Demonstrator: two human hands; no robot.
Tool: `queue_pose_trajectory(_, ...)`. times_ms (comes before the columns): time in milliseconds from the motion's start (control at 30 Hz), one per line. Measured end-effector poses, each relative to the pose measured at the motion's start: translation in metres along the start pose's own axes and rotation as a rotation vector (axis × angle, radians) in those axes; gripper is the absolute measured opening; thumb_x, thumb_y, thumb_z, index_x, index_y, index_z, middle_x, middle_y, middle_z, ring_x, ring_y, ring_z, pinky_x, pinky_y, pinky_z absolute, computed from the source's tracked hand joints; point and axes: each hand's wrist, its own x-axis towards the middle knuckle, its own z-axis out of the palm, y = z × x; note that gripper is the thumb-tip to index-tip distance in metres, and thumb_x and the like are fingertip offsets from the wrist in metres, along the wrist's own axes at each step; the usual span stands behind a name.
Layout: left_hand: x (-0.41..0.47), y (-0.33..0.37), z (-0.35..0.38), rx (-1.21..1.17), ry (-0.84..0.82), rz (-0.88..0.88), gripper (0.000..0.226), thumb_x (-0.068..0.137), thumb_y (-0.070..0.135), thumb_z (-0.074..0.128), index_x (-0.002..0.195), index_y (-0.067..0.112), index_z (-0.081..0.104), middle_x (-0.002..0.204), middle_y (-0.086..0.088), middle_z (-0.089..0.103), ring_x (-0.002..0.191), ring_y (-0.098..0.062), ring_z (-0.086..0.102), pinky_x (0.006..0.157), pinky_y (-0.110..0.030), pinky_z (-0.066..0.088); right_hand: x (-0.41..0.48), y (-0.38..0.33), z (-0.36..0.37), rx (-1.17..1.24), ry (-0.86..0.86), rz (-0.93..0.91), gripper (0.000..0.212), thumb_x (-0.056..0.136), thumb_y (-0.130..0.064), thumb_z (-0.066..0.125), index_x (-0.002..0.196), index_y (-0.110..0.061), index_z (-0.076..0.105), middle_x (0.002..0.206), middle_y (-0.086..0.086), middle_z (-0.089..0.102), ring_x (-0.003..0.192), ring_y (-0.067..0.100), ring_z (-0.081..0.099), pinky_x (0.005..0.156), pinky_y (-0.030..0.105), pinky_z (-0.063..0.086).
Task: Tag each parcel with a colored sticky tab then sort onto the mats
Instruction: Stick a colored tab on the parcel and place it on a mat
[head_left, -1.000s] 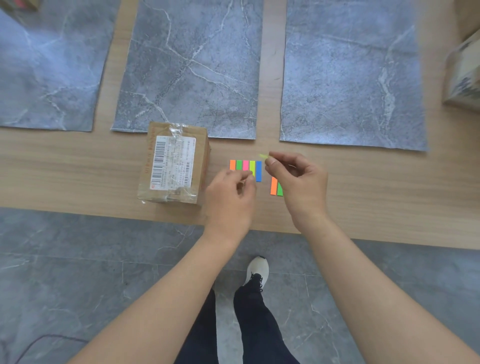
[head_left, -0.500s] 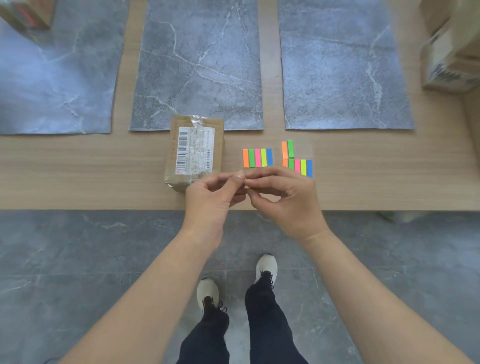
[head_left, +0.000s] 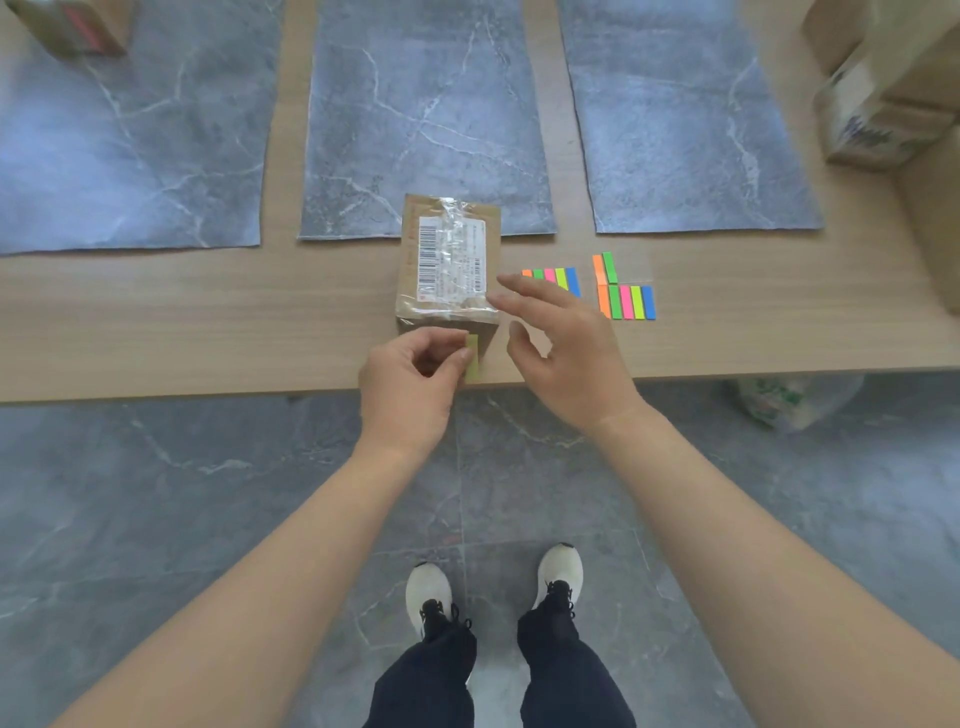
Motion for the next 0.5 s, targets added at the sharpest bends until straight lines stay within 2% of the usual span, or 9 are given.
queue_pose_trajectory(133,0.007,-0.013,0.007,-0.005,0.039,0.084,0.01,0.083,0.014,0.08,0.082,0.022,0.074,0.075,0.003,0.074,0.073,-0.024,0.072,0.076,-0.049,0.06,0.006,0.009,0.011,-0.053,-0.067,-0.063,0.04,0.091,0.001,0.058,0.126,-0.013,0.073,0.137,0.003,0.067,0.124,0.023,0.064,0.103,0.042,0.053)
queue_pose_trajectory(267,0.011,-0.029,0.017,-0.006,0.091,0.13,0.012,0.081,0.018,0.081,0.079,0.024,0.071,0.074,0.001,0.073,0.072,-0.024,0.072,0.073,-0.049,0.06,0.003,0.023,0.021,-0.016,-0.06,-0.079,0.042,0.086,0.0,0.063,0.124,-0.013,0.075,0.135,0.001,0.068,0.122,0.019,0.065,0.102,0.042,0.054)
queue_pose_trajectory(500,0.015,-0.041,0.026,0.004,0.237,0.18,0.024,0.08,0.021,0.083,0.074,0.026,0.06,0.071,-0.001,0.072,0.068,-0.022,0.071,0.069,-0.049,0.059,0.004,0.04,0.032,0.091,0.006,-0.14,0.03,0.084,-0.01,0.079,0.114,-0.01,0.078,0.128,0.004,0.07,0.117,0.017,0.067,0.099,0.04,0.056)
